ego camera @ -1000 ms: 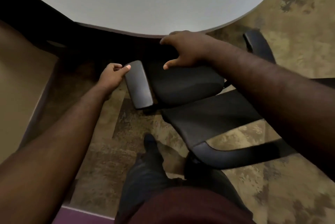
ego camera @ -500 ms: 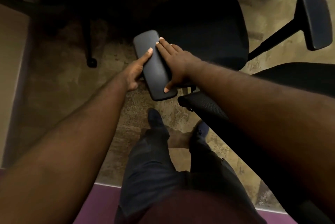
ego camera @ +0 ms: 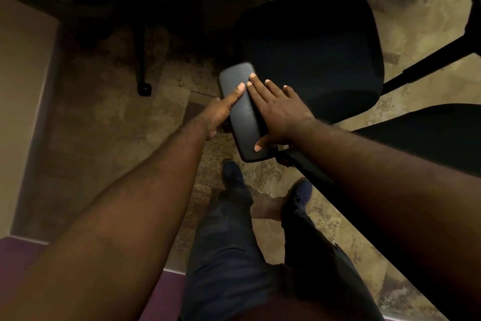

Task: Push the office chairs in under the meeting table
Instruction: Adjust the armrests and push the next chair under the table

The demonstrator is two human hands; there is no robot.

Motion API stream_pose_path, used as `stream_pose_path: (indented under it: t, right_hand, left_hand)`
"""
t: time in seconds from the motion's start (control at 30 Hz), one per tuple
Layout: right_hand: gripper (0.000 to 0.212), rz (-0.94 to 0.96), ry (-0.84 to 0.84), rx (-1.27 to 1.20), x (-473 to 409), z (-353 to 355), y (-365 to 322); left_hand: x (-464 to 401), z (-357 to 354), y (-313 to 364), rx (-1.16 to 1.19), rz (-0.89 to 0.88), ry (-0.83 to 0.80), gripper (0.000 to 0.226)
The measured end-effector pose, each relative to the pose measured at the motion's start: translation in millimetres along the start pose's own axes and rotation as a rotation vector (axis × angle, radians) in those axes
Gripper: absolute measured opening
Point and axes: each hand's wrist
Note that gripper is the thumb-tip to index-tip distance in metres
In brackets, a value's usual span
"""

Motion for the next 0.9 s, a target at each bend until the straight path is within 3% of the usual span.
stream_pose_path:
  t: [0.17,0.43,0.73,0.9]
  right_hand:
    - [0.14,-0.022,-0.018,0.029,-5.3,-21.7,-3.2]
    - [0.134,-0.069,-0.015,-0.016,-13.3,-46.8,-9.5]
    - [0.126,-0.125,-0.003,-0.121,-15.0,-35.8,-8.9]
    - [0.118,-0.18,0.116,-0.166,-11.3,3.5,7.4]
  left_hand:
    - [-16.7,-7.6,-10.0,-0.07,-0.014,0.031,0.063]
    - [-40.9,-11.4,-29.4,-0.121,-0.009,0.011,0.068]
    - [-30.3,-14.2,-29.5,-0.001,0.034,0.016,0.068]
    - [-14.6,-3.5,-19.3,0.005,-0.167,0.152,0.067]
Point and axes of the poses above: each hand's wrist, its own x-axis away from the middle knuckle, its own z-axis out of the back of the hand, y = z × x, and after that the axes turned 15 degrees about y, right-handed
